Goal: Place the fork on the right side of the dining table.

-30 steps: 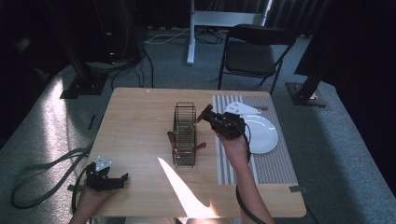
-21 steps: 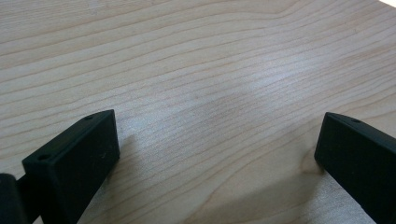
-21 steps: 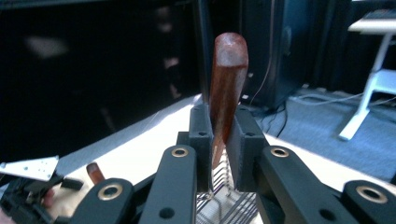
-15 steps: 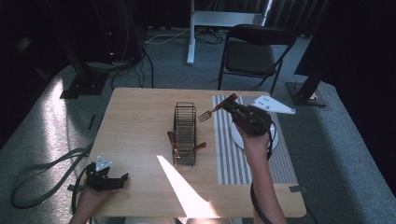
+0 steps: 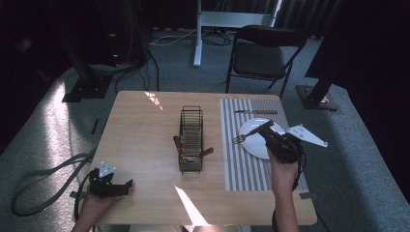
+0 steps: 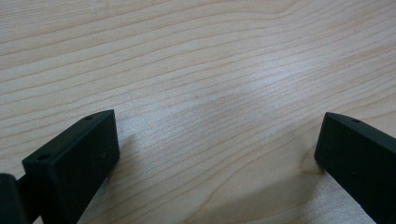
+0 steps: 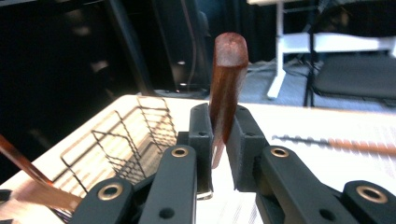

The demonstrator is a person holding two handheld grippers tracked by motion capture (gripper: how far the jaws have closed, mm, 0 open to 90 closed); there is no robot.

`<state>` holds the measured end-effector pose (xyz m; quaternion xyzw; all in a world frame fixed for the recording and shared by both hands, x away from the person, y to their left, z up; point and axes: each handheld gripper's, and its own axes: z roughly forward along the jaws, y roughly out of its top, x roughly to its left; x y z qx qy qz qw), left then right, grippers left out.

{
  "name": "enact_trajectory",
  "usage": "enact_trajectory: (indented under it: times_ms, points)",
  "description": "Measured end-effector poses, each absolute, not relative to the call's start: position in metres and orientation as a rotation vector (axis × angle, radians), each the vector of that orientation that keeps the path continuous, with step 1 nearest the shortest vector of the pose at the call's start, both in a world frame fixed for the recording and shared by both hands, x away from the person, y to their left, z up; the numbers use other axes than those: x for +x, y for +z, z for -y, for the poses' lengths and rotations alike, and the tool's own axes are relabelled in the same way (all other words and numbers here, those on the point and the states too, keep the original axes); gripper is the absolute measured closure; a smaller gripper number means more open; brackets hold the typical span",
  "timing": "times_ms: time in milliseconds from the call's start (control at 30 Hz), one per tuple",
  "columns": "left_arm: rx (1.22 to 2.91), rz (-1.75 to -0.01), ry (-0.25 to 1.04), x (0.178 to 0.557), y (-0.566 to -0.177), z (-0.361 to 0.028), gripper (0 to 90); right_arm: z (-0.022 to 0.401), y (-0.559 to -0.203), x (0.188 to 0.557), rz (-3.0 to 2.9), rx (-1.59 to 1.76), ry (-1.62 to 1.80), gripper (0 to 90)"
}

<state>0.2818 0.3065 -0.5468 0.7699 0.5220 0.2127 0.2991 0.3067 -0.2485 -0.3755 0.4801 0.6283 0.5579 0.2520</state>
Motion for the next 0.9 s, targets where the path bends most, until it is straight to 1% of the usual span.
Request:
enact_trajectory:
  times_ms: [33,67,100,233,267,467,667,900]
  points:
    - [2.043,-1.386,0.566,0.282,-0.547,-0.306,0.3,0.255,-0.387,0.302,-1.677,1.354,1.516,81.3]
    - [2.043,-1.386,0.566,0.282,-0.547,-0.306,0.2,0.255,-0.387,0.302,-1.677,1.354,1.516,81.3]
    - [2.046,-1.386,0.565,0.282,-0.547,-0.306,0.3,0.261,-0.399,0.296,-1.651,1.399,1.522,81.3]
    - [2.044,-1.388,0.565,0.282,-0.547,-0.306,0.2,0.266,-0.41,0.289,-1.626,1.443,1.523,81.3]
    - [2.044,-1.388,0.565,0.282,-0.547,-0.306,0.3,0.275,-0.427,0.279,-1.592,1.501,1.529,81.3]
    - [2.044,-1.388,0.565,0.282,-0.547,-0.306,0.2,0.29,-0.458,0.263,-1.564,1.612,1.524,81.3]
    - [2.042,-1.389,0.564,0.282,-0.547,-0.306,0.2,0.296,-0.481,0.258,-1.489,1.71,1.56,81.2]
    - [2.042,-1.389,0.565,0.282,-0.547,-0.306,0.3,0.313,-0.504,0.251,-1.335,1.863,1.739,81.2]
